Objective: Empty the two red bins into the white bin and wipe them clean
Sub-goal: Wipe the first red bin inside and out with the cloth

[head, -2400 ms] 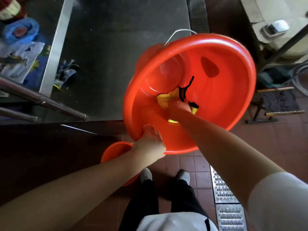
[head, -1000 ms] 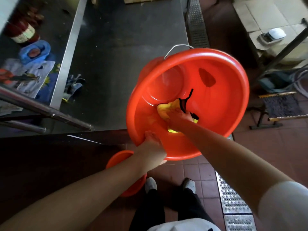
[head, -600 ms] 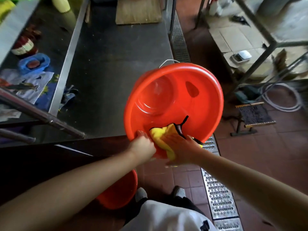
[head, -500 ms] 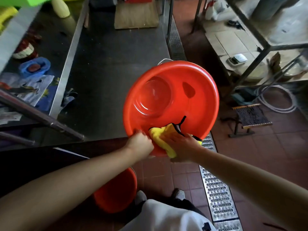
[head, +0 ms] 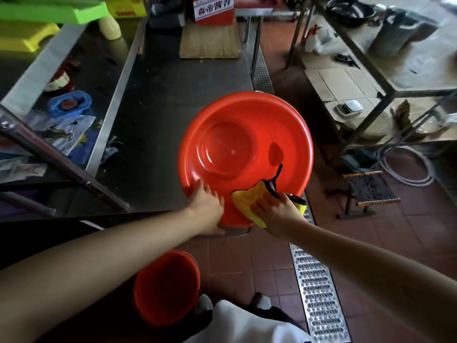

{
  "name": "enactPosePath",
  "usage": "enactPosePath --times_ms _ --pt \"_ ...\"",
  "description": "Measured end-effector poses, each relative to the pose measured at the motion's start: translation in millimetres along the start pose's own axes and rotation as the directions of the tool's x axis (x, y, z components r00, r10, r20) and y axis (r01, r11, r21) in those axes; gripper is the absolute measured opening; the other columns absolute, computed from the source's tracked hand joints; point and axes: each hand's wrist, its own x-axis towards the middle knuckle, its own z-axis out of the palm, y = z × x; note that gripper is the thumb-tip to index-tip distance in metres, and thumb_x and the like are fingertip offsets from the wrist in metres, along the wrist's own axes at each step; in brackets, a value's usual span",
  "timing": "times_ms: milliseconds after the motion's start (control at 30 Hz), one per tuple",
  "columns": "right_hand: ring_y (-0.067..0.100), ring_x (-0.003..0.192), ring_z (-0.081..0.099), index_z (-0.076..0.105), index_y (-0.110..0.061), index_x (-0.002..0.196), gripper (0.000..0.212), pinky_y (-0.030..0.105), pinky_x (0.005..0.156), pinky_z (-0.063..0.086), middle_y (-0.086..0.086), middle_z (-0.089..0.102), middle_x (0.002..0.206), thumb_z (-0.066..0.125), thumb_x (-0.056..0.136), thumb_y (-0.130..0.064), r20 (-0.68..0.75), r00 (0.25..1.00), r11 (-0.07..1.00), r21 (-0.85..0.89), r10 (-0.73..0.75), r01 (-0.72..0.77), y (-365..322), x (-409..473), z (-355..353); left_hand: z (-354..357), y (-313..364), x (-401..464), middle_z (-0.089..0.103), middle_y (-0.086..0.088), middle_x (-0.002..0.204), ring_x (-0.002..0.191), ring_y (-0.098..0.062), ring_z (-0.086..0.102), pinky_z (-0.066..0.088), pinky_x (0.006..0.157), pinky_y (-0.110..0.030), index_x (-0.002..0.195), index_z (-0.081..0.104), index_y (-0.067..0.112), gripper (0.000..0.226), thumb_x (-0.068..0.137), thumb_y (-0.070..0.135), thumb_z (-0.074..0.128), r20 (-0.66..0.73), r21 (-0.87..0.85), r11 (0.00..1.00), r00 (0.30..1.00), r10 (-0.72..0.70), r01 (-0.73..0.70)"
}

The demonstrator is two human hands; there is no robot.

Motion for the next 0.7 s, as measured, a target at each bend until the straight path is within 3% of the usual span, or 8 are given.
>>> enactPosePath --times_ms 67,167,233,333,367,467,533,700 --pt "0.026 0.103 0.066 0.066 -0.025 0.122 0.046 0.037 0.076 0.050 -0.002 0.069 0.108 0.066 0.076 -0.031 0.037 0.999 0.999 0.035 0.001 -0.002 2 0 2 3 26 6 0.040 -0.028 0.146 0.134 -0.048 0.038 0.021 0.112 -0.063 0.148 0.031 0.001 0.105 0.081 0.080 0.040 -0.030 -0.116 0.993 0.999 -0.037 0.033" --pt "0.026 0.108 0.064 0.063 -0.026 0.127 0.051 0.038 0.078 0.050 -0.003 0.067 0.113 0.069 0.076 -0.035 0.080 0.996 0.997 0.067 0.035 -0.040 6 2 4 10 41 17 0.060 -0.022 0.126 0.119 -0.040 0.053 0.031 0.105 -0.055 0.130 0.054 0.005 0.089 0.083 0.080 0.037 -0.138 -0.205 0.977 0.986 -0.091 0.061" --pt "0.027 0.120 0.058 0.054 -0.030 0.139 0.063 0.042 0.085 0.049 -0.002 0.062 0.127 0.066 0.080 -0.050 0.134 0.991 0.991 0.128 0.018 -0.035 7 4 9 14 43 18 0.067 -0.018 0.109 0.107 -0.036 0.059 0.034 0.101 -0.053 0.113 0.065 0.009 0.082 0.084 0.079 0.036 -0.171 -0.209 0.977 0.983 -0.071 0.034" --pt "0.028 0.139 0.038 0.029 -0.045 0.151 0.074 0.048 0.100 0.038 -0.006 0.045 0.150 0.025 0.085 -0.078 0.201 0.977 0.948 0.291 0.074 -0.132 0 12 12 16 45 13 0.070 -0.016 0.095 0.096 -0.034 0.062 0.040 0.095 -0.051 0.094 0.071 0.010 0.074 0.087 0.076 0.038 -0.202 -0.186 0.983 0.979 -0.032 -0.006" --pt "0.027 0.141 0.035 0.026 -0.048 0.151 0.070 0.048 0.101 0.037 -0.007 0.043 0.152 0.018 0.088 -0.076 0.201 0.975 0.939 0.308 0.093 -0.153 -4 16 14 16 46 11 0.071 -0.014 0.088 0.090 -0.033 0.064 0.043 0.092 -0.050 0.088 0.072 0.011 0.071 0.086 0.075 0.042 -0.209 -0.178 0.984 0.978 -0.011 -0.027" --pt "0.029 0.147 0.023 0.021 -0.050 0.152 0.055 0.050 0.106 0.033 -0.011 0.032 0.158 0.025 0.099 -0.063 0.229 0.972 0.942 0.313 0.045 -0.117 -11 31 24 19 51 7 0.069 -0.008 0.070 0.072 -0.031 0.065 0.051 0.080 -0.048 0.070 0.072 0.015 0.065 0.077 0.078 0.054 -0.273 -0.143 0.989 0.962 -0.013 -0.028" --pt "0.028 0.149 0.014 0.021 -0.050 0.151 0.053 0.051 0.108 0.031 -0.010 0.027 0.160 0.028 0.099 -0.060 0.310 0.949 0.936 0.313 0.059 -0.160 -5 40 31 25 58 5 0.071 -0.013 0.082 0.081 -0.033 0.065 0.047 0.087 -0.054 0.082 0.073 0.012 0.066 0.082 0.074 0.050 -0.219 -0.155 0.987 0.976 0.000 -0.035" --pt "0.026 0.149 0.016 0.032 -0.037 0.149 0.055 0.053 0.111 0.023 0.003 0.029 0.156 0.041 0.096 -0.048 0.410 0.888 0.945 0.152 0.207 -0.290 7 60 44 31 68 4 0.058 -0.036 0.122 0.113 -0.050 0.055 0.036 0.100 -0.065 0.123 0.058 -0.007 0.079 0.094 0.063 0.039 -0.169 -0.121 0.992 0.985 -0.036 0.015"
